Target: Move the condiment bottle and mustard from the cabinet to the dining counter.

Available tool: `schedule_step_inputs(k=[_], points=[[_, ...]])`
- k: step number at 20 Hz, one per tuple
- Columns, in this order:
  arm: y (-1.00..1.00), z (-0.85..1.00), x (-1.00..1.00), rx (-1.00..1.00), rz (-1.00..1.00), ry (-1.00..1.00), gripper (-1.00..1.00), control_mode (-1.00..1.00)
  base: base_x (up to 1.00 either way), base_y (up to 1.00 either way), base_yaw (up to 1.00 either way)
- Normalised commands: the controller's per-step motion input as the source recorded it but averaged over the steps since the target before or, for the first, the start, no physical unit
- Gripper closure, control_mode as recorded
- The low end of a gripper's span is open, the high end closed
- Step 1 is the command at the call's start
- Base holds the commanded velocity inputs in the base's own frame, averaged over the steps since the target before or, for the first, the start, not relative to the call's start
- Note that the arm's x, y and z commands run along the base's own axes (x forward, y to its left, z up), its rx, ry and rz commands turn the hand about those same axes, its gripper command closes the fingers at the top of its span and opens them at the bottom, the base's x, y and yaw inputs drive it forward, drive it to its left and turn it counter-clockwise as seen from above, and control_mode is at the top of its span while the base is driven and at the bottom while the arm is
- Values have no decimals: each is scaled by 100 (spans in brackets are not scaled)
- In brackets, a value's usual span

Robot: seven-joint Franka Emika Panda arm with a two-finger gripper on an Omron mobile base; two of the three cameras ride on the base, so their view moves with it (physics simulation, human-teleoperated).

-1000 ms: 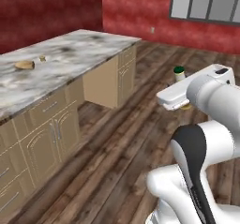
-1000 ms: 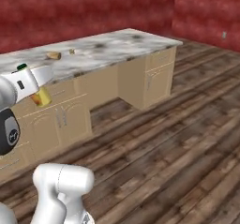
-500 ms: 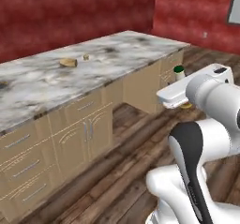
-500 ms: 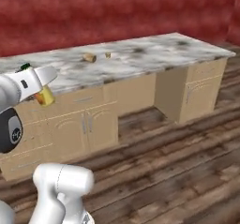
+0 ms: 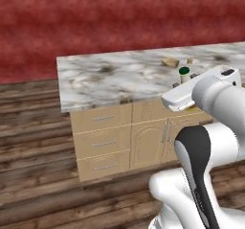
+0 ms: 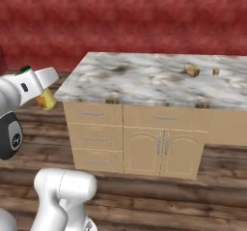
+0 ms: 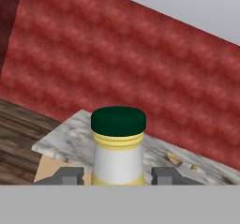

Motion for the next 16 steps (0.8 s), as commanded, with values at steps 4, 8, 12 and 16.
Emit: schedule_step_inputs(k=[4, 8, 12, 16], points=[[0, 0, 0, 0, 0, 0, 100, 100, 40, 2, 5], [0, 0, 0, 0, 0, 0, 100, 100, 20, 0, 0], [0, 0, 0, 0, 0, 0, 100, 100, 19, -2, -6], [0, 0, 0, 0, 0, 0, 100, 100, 46, -4, -4]])
